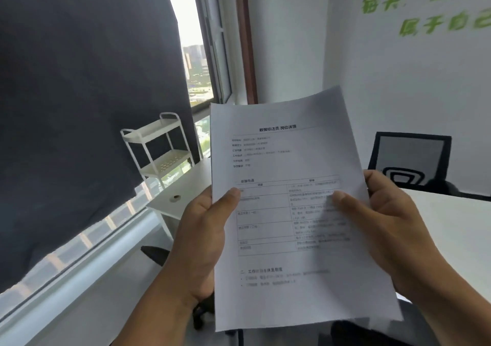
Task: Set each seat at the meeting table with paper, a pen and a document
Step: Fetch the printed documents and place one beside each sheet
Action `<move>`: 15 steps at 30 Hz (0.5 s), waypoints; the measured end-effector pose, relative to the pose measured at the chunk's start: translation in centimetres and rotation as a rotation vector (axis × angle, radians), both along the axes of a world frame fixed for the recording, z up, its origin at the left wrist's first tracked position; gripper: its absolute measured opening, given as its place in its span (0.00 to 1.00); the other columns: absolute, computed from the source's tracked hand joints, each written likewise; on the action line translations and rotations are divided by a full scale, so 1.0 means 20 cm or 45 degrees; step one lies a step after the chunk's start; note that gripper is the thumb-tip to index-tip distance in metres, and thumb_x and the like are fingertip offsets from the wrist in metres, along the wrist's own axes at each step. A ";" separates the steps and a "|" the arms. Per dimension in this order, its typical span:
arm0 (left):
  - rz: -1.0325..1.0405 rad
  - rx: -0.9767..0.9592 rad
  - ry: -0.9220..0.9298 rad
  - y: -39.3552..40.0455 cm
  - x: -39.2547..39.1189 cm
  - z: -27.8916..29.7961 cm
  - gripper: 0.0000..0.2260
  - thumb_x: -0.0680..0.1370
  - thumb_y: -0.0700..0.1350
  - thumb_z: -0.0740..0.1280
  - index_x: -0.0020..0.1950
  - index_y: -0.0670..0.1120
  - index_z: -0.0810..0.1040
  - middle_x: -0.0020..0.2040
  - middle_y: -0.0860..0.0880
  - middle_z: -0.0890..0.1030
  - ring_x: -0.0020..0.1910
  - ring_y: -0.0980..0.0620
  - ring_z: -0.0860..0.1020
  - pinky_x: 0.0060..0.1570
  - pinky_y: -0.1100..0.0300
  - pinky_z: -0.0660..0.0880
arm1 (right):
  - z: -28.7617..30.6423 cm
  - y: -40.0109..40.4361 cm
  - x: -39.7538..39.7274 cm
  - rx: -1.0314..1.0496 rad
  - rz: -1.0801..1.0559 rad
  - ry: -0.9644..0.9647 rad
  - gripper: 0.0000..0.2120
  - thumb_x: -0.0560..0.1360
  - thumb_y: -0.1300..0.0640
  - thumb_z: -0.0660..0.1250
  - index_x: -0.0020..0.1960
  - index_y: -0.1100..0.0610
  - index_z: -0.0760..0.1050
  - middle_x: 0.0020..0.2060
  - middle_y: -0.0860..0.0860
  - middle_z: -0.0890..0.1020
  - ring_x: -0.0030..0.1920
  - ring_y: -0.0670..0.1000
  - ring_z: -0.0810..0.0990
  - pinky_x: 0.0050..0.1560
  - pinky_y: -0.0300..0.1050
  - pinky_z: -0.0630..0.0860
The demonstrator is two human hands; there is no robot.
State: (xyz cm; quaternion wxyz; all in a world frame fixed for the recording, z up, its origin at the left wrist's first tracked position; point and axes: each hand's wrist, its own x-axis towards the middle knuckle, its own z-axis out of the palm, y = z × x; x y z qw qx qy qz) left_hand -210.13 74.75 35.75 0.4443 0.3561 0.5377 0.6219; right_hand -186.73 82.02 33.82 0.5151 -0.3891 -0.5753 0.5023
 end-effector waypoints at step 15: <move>-0.292 -0.188 0.002 0.48 -0.39 -0.16 0.12 0.88 0.46 0.64 0.65 0.51 0.85 0.56 0.44 0.90 0.51 0.42 0.89 0.43 0.48 0.87 | -0.13 0.16 -0.35 -0.185 -0.274 0.020 0.05 0.83 0.59 0.69 0.59 0.55 0.78 0.49 0.53 0.90 0.45 0.58 0.91 0.46 0.62 0.87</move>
